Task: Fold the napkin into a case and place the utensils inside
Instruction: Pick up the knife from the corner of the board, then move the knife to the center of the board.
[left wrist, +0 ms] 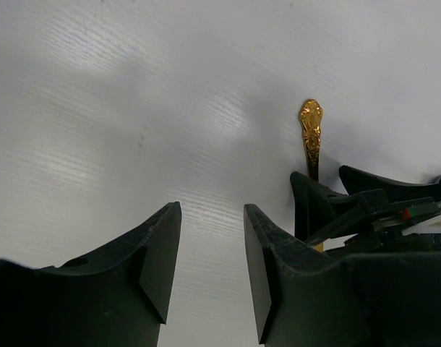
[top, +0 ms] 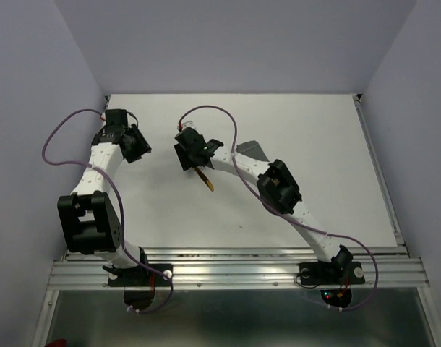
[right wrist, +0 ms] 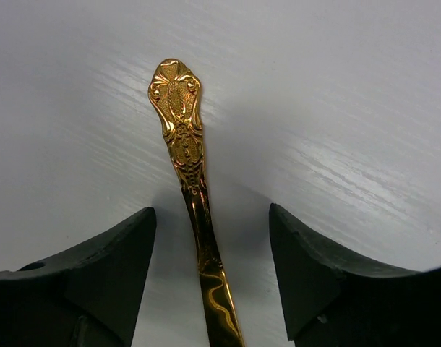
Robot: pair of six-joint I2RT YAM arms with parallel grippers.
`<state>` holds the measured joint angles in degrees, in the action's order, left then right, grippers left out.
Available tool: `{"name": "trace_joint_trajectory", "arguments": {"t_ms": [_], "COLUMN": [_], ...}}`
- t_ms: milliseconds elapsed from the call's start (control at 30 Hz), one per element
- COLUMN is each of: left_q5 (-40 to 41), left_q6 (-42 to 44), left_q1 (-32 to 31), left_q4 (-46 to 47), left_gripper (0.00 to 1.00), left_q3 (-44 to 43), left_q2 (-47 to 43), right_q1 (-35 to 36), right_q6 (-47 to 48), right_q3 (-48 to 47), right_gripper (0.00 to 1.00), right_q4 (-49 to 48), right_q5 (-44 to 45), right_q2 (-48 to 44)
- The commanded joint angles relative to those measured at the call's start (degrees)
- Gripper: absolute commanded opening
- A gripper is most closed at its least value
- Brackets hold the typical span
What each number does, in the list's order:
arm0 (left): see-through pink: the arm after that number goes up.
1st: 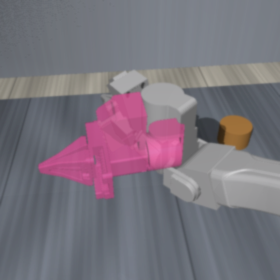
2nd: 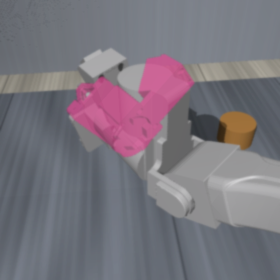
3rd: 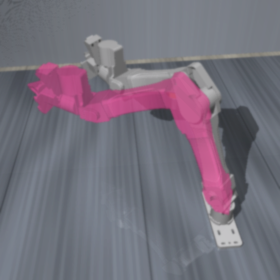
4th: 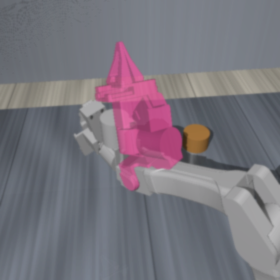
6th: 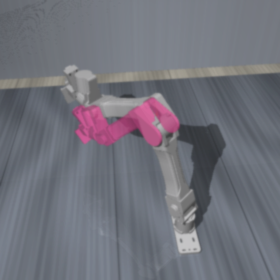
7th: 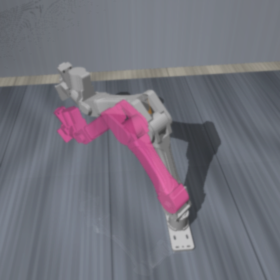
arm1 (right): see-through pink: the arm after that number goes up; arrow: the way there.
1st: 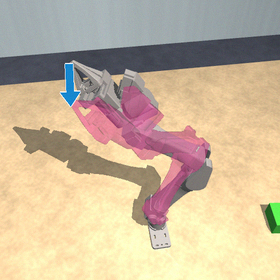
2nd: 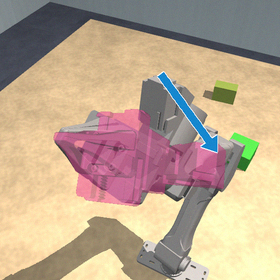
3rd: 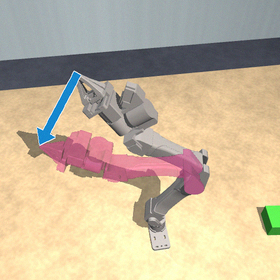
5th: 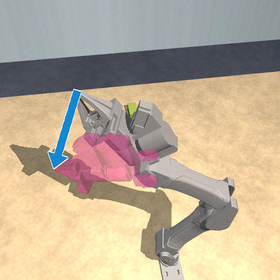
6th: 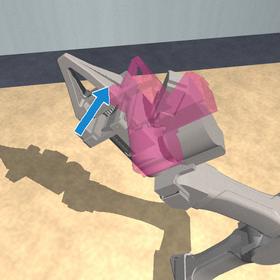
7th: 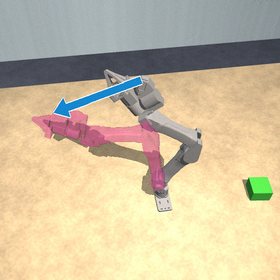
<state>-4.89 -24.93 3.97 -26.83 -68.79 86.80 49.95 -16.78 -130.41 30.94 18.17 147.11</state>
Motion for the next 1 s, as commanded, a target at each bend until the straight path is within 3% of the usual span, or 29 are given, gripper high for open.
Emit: {"name": "trace_joint_trajectory", "arguments": {"t_ms": [0, 67, 200, 300, 433, 567, 733, 967], "left_q5": [-1.0, -1.44, -3.63, -7.23, -9.17, -10.67, -11.37, -10.33], "left_q6": [0.67, 0.76, 1.2, 1.9, 2.17, 1.55, 0.85, 1.37], "left_q1": [-0.01, 0.16, 0.16, -0.01, -0.01, -0.27, -2.73, -7.04], "left_q4": [0.55, 0.9, 1.95, 2.83, 3.45, 4.42, 5.73, 5.74], "left_gripper": [0.51, 0.51, 0.5, 0.5, 0.5, 0.5, 0.5, 0.5], "left_q3": [0.94, 1.12, 1.73, 1.91, 2.17, 2.7, 3.58, 2.44], "left_q2": [-2.25, -2.17, -2.34, -2.52, -3.04, -3.31, -3.13, -1.73], "right_q1": [0.32, 0.84, 1.99, 1.99, 1.99, 1.99, 1.99, 1.99], "right_q6": [0.08, -0.01, -0.97, -2.64, -2.12, -1.68, -2.21, -4.58], "right_q3": [0.75, 3.48, 12.97, 23.33, 44.74, 58.31, 67.12, 68.18], "right_gripper": [0.56, 0.47, 0.14, 0.06, 0.04, 0.04, 0.1, 0.31], "right_q4": [1.49, 0.88, -2.01, -5.51, -11.93, -14.59, -15.12, -13.19], "right_q5": [1.16, 0.64, 0.98, 1.78, -0.33, -0.68, 1.07, -0.15], "right_q2": [1.43, -0.84, -7.09, -14.09, -26.06, -36.52, -44.0, -44.28]}}
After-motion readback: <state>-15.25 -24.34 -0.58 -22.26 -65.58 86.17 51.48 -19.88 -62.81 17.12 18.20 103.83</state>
